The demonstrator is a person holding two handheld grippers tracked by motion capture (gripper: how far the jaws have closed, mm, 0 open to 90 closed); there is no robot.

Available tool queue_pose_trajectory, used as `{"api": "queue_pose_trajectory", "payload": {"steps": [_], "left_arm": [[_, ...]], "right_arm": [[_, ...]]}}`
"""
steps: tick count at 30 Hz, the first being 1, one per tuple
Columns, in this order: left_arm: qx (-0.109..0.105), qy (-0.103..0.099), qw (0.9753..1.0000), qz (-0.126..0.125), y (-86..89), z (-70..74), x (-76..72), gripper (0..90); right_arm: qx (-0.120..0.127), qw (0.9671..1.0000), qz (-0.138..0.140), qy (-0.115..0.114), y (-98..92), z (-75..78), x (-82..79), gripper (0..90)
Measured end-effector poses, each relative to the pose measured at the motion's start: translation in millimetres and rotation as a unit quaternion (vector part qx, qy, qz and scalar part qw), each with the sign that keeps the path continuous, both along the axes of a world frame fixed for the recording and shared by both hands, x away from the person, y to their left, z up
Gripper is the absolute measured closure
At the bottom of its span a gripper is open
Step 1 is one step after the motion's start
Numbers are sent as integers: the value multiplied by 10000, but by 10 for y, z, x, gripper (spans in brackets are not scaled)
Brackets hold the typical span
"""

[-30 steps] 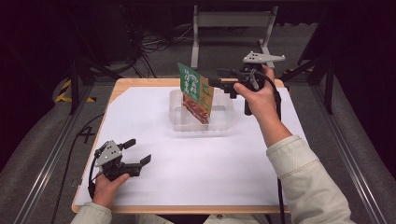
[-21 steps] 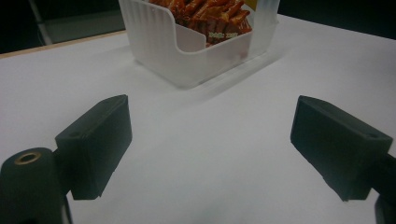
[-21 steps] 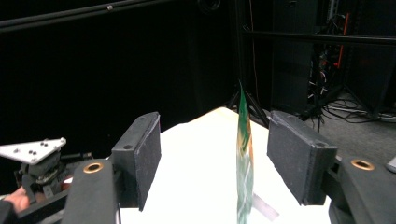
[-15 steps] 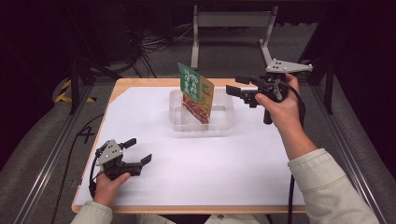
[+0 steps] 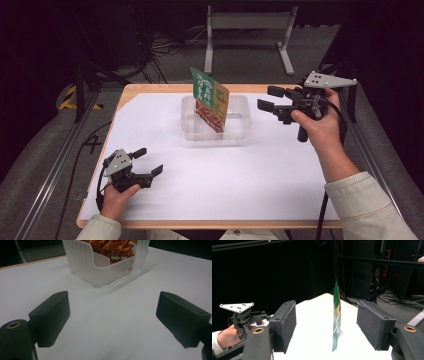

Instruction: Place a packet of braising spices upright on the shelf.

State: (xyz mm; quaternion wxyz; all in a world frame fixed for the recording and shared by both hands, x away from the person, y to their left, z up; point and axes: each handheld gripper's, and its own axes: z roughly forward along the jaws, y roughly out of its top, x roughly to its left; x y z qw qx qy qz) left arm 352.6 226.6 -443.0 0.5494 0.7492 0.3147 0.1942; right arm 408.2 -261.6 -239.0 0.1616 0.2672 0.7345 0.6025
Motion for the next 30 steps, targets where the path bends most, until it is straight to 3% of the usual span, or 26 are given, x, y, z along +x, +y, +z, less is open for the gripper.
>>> {"api": "queue_pose_trajectory", "payload": {"steps": [7, 12, 16, 23, 30], "left_arm": [[15, 4, 10000, 1, -1, 3, -1, 129], [-38, 63, 10000, -56, 3, 7, -11, 132], [-167, 60, 9998, -131, 34, 20, -38, 121], [-117, -32, 9998, -174, 54, 30, -70, 109], [-200, -13, 9995, -246, 85, 35, -94, 91]], "right_arm": [[11, 9999, -31, -141, -156, -147, -115, 294], [-165, 9984, -225, -498, -269, -305, -227, 293], [-213, 9974, -283, -621, -331, -419, -287, 285], [-147, 9974, -362, -601, -436, -628, -363, 279], [-173, 9972, -437, -578, -536, -831, -432, 270]]}}
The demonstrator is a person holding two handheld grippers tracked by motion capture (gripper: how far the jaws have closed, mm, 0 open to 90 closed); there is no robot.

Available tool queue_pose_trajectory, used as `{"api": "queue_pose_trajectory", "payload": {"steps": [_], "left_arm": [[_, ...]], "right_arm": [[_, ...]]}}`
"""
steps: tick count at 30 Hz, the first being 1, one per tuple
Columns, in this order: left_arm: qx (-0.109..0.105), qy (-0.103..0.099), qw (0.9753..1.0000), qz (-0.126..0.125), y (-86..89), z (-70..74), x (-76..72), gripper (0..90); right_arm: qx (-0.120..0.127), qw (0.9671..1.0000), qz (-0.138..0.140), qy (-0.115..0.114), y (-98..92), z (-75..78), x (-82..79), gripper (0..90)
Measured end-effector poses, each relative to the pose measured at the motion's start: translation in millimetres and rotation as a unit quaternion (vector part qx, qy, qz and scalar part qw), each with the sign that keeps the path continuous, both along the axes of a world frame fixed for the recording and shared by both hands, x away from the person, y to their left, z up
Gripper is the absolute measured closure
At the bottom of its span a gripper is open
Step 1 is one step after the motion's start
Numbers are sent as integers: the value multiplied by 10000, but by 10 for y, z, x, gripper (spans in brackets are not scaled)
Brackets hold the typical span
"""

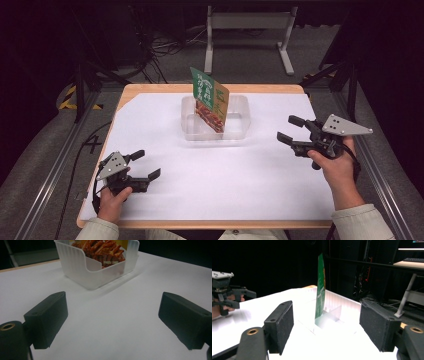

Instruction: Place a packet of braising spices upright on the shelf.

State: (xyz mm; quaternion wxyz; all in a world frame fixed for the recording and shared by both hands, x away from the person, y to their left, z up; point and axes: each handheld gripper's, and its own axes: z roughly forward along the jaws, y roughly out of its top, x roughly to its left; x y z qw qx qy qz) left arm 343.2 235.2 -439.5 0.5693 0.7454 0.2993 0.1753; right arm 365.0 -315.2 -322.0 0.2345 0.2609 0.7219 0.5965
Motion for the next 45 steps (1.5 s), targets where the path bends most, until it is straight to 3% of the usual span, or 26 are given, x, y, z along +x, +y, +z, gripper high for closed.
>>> {"api": "queue_pose_trajectory", "payload": {"steps": [6, 10, 18, 23, 27, 31, 33, 35, 38, 45], "left_arm": [[-55, 61, 9999, -72, 19, 5, 0, 91], [-82, 94, 9998, -157, 18, 14, -5, 91], [-102, 85, 9997, -221, 21, 21, -9, 87], [-128, 96, 9996, -250, 27, 23, -11, 87], [-125, 96, 9996, -254, 25, 22, -10, 86], [-103, 66, 9996, -270, 26, 23, -8, 87], [-108, 60, 9995, -305, 32, 23, -4, 86], [-111, 42, 9994, -315, 34, 22, 0, 87], [-130, 35, 9994, -316, 31, 20, 7, 87], [-143, -1, 9993, -343, 18, 18, 13, 87]], "right_arm": [[-416, 9991, -56, -51, -69, -129, -102, 242], [-514, 9986, -138, 8, -117, -267, -160, 242], [-442, 9987, -233, 72, -155, -480, -218, 244], [-705, 9968, -355, 94, -146, -617, -246, 244], [-825, 9953, -402, 312, -125, -777, -251, 241], [-783, 9947, -429, 515, -125, -888, -242, 237], [-582, 9949, -473, 681, -148, -987, -227, 241], [-652, 9936, -529, 754, -156, -1060, -223, 242], [-753, 9927, -591, 736, -144, -1130, -229, 246], [-726, 9931, -607, 700, -137, -1139, -239, 243]]}}
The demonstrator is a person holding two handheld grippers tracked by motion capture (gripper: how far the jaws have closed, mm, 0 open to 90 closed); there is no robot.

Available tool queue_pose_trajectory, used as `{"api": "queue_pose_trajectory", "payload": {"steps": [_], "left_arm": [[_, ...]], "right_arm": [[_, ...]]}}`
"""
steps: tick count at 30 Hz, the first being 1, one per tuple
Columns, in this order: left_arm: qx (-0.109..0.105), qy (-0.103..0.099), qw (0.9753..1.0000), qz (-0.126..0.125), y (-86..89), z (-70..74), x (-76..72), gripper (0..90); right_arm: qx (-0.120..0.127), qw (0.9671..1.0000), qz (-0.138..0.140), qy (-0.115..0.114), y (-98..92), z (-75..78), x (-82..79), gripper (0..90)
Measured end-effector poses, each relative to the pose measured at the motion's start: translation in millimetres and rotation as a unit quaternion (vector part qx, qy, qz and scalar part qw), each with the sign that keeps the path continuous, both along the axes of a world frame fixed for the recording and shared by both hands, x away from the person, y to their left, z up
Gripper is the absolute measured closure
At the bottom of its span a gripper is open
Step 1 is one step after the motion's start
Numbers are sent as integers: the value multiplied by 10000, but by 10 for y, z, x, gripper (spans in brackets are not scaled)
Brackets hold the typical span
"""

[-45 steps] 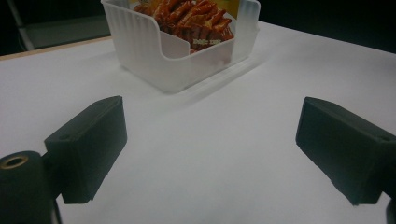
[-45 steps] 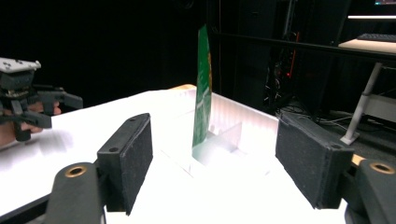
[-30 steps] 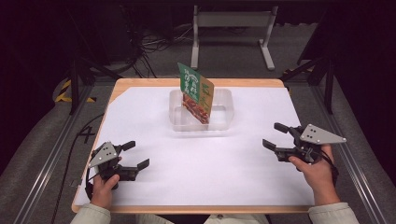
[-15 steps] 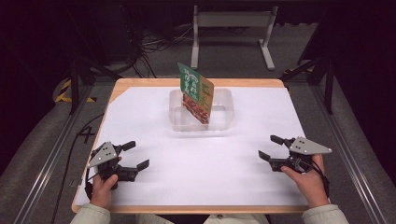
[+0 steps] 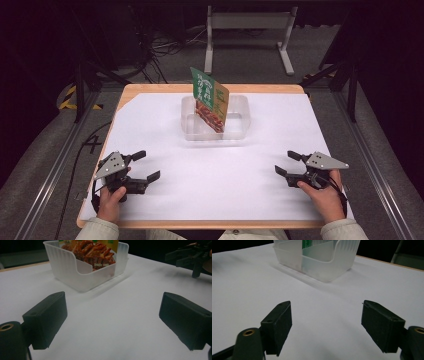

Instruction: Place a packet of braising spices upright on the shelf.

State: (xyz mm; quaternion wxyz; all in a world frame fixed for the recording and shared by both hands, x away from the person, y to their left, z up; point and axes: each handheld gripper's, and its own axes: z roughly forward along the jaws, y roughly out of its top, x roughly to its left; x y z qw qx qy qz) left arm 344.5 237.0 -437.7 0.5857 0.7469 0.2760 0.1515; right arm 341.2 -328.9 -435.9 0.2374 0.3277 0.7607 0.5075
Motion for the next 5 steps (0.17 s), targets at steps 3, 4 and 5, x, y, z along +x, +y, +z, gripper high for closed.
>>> {"api": "queue_pose_trajectory", "payload": {"steps": [3, 4, 5], "left_arm": [[5, 9, 10000, -5, 2, -3, 6, 87], [6, 9, 10000, -1, 3, -3, 6, 87], [6, 9, 10000, -1, 3, -3, 6, 87]], "right_arm": [[41, 10000, -45, -44, -14, 17, -12, 242], [45, 10000, -53, -47, -15, 18, -11, 241], [45, 10000, -53, -47, -15, 18, -11, 241]]}}
